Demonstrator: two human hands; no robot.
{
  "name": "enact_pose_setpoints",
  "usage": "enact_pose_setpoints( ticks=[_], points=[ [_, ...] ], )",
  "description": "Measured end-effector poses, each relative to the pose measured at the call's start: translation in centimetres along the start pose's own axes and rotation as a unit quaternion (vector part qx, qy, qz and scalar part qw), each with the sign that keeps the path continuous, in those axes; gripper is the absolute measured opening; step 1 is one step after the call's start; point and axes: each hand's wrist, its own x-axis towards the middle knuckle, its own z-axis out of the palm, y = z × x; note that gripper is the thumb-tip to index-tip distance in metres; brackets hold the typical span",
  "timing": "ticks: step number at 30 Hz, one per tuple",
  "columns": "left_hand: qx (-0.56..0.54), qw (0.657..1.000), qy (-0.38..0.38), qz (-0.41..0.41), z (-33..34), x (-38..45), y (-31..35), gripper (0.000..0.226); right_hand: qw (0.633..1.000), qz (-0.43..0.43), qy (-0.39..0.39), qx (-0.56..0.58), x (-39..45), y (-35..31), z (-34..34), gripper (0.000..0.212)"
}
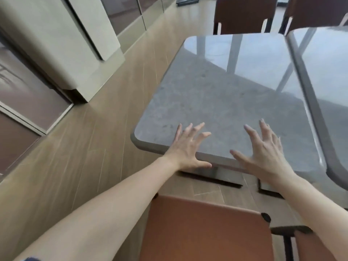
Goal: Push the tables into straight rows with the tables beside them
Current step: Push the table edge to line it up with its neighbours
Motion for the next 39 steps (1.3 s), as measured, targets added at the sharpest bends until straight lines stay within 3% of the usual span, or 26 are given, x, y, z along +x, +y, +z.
enact_pose_setpoints(
  ticks=[4, 10, 15, 21, 30, 39],
  points=[
    [0.061, 0.997, -0.027, 0.029, 1.8, 3.1, -2.2, 0.114, 0.988, -0.089, -0.082, -0.09, 4.8, 0.4, 3.4, 0.108],
    [0.064, 0.997, 0.019, 0.025, 3.4, 3.4, -3.1, 0.112, 0.978, -0.121, -0.051, -0.159, 4.8, 0.8, 5.0, 0.122],
    [0.067, 0.996, 0.048, 0.026, 4.3, 2.9, -3.4, 0.111, 0.978, -0.139, -0.017, -0.154, 3.6, 0.4, 5.8, 0.114],
    [0.072, 0.993, 0.088, 0.016, 5.2, 1.4, -3.8, 0.112, 0.981, -0.107, 0.061, -0.148, 2.2, -0.4, 8.1, 0.084],
    [0.081, 0.993, 0.081, 0.026, 4.8, 1.6, -3.0, 0.115, 0.974, -0.09, 0.107, -0.177, 2.7, 0.6, 8.8, 0.098],
    [0.077, 0.995, 0.056, 0.033, 4.5, 2.0, -3.3, 0.116, 0.968, -0.105, 0.104, -0.201, 3.4, 0.7, 8.5, 0.083]
  ],
)
